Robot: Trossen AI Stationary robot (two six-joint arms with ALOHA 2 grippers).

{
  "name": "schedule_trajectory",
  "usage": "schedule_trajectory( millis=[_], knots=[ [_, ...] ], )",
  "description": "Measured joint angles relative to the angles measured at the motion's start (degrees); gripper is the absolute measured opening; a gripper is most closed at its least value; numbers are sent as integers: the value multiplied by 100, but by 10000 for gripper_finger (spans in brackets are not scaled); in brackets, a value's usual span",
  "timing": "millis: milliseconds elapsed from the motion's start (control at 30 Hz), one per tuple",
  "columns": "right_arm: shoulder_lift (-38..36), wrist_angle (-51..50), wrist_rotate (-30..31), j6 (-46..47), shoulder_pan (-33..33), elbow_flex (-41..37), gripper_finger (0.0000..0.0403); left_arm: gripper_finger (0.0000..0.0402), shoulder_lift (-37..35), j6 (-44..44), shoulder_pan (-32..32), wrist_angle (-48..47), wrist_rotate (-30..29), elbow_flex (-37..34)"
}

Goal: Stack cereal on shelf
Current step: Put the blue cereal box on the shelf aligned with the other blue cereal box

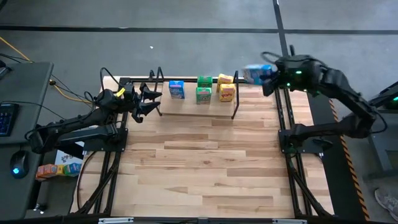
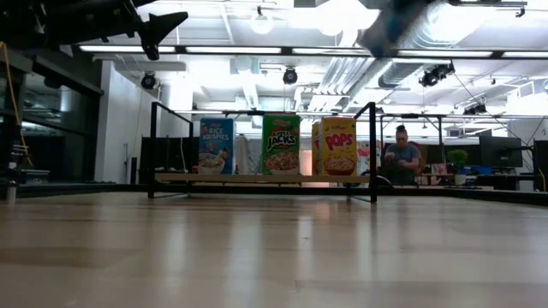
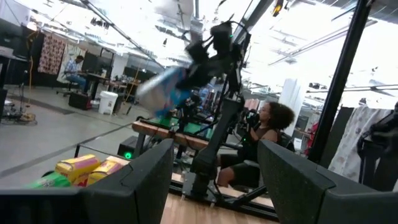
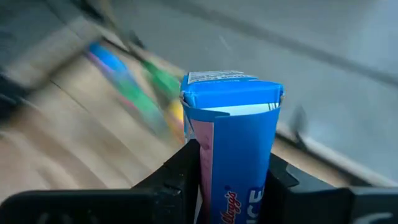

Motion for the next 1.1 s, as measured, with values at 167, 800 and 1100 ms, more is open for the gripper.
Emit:
schedule_trajectory(
  millis=[167, 800, 1100],
  knots=[
    [112, 1671, -299, -520, 729, -76, 103, 225, 1, 0, 0, 88, -1, 0],
    [4232, 3363, -534, -2320, 1752, 655, 103, 225, 44, 98, 2, 30, -315, 0],
    [5041, 3296, -361, -2617, 1528, 1073, 103, 225, 44, 101, 0, 28, -313, 0]
  ],
)
